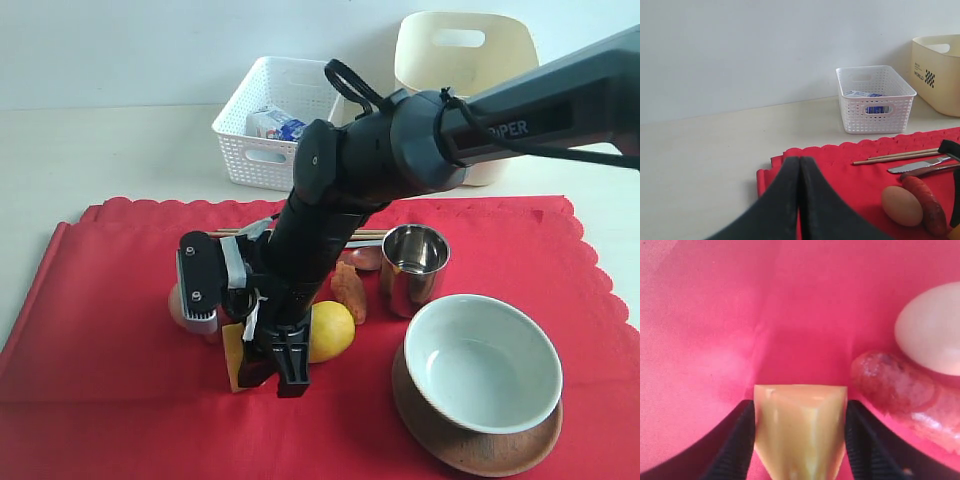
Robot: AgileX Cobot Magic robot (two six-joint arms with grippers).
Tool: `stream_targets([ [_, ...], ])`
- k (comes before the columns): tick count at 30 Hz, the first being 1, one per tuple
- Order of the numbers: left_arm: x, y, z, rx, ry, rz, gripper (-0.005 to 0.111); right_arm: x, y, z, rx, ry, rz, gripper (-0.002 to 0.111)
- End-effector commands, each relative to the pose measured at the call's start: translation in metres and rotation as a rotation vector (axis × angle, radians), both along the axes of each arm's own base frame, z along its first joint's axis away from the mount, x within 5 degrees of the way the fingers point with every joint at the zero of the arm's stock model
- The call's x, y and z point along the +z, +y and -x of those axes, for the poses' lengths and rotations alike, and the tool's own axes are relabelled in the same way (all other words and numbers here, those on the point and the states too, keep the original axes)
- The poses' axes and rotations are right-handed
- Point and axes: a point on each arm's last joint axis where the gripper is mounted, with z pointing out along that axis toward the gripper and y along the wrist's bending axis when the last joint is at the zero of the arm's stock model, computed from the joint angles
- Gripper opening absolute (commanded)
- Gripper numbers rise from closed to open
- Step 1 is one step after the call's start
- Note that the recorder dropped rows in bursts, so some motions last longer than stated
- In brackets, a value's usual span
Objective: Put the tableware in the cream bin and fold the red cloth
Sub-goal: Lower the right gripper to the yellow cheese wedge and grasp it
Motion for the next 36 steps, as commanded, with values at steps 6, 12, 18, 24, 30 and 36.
stream_targets([
  [6,-0.001,0.000,0.000,-0.006,-0.004,0.004,0.001,0.030,-0.002,0.004,-0.024,-0.011,-0.025,0.000],
  [12,-0.001,0.000,0.000,-0.006,-0.004,0.004,0.001,0.054,-0.003,0.005,-0.047,-0.056,-0.059,0.000],
  [18,-0.001,0.000,0.000,-0.006,-0.004,0.004,0.001,0.061,-0.004,0.005,-0.070,-0.059,-0.066,0.000],
  [24,-0.001,0.000,0.000,-0.006,-0.004,0.004,0.001,0.053,-0.004,0.005,-0.152,-0.006,-0.037,0.002],
  [30,-0.001,0.000,0.000,-0.006,-0.004,0.004,0.001,0.042,-0.005,-0.001,-0.291,0.013,-0.005,0.032],
  [36,-0.001,0.000,0.000,-0.006,-0.004,0.004,0.001,0.036,-0.011,-0.001,-0.241,-0.006,0.080,0.057],
])
